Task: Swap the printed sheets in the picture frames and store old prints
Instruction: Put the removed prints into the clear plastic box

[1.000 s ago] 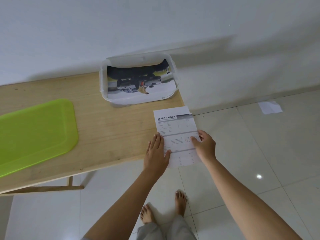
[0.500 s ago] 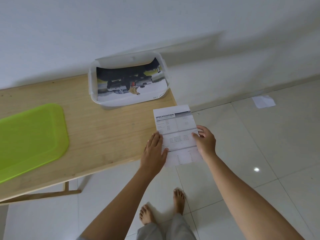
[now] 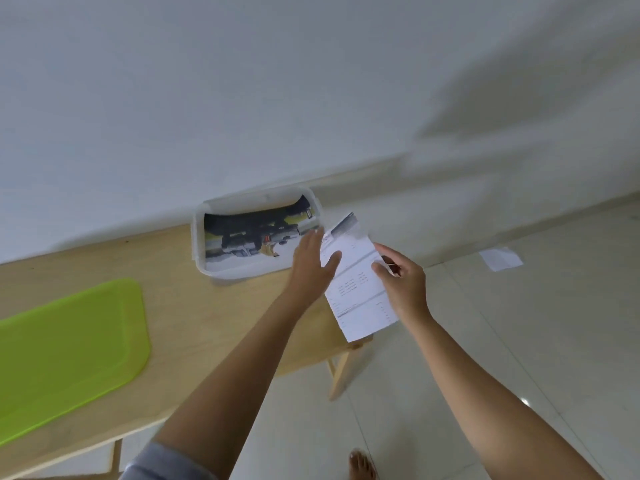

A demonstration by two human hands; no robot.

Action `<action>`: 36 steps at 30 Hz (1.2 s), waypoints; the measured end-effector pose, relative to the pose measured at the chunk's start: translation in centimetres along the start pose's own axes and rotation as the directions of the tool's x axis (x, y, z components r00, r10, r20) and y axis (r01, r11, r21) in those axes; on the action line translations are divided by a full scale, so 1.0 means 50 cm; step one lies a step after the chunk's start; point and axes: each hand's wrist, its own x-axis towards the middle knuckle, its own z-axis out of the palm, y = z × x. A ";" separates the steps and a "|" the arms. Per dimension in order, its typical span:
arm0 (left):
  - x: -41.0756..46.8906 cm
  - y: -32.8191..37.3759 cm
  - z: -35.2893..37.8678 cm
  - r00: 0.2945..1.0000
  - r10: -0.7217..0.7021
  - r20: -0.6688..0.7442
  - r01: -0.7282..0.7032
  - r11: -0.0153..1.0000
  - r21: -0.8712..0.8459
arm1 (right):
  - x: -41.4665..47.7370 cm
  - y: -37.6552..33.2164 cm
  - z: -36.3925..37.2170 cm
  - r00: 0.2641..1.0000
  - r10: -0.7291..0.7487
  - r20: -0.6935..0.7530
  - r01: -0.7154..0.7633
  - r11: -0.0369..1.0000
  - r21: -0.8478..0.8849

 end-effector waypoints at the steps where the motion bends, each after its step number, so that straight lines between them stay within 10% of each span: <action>1: 0.012 0.006 -0.024 1.000 0.010 -0.012 -0.010 1.000 0.001 | 0.006 -0.021 0.000 0.999 -0.026 0.026 0.025 1.000 0.018; 13: 0.018 -0.022 -0.241 0.992 0.049 0.116 -0.021 0.972 -0.234 | 0.058 -0.197 0.056 0.931 -0.187 0.313 0.142 0.977 0.159; 28: -0.009 -0.096 -0.347 0.991 0.113 -0.076 -0.130 0.949 -0.286 | 0.102 -0.215 0.185 0.895 -0.186 0.406 0.172 0.983 0.070; 36: 0.064 -0.184 -0.371 0.966 -0.146 -0.212 0.027 0.876 -0.482 | 0.209 -0.200 0.235 0.885 -0.012 0.466 0.008 1.000 0.010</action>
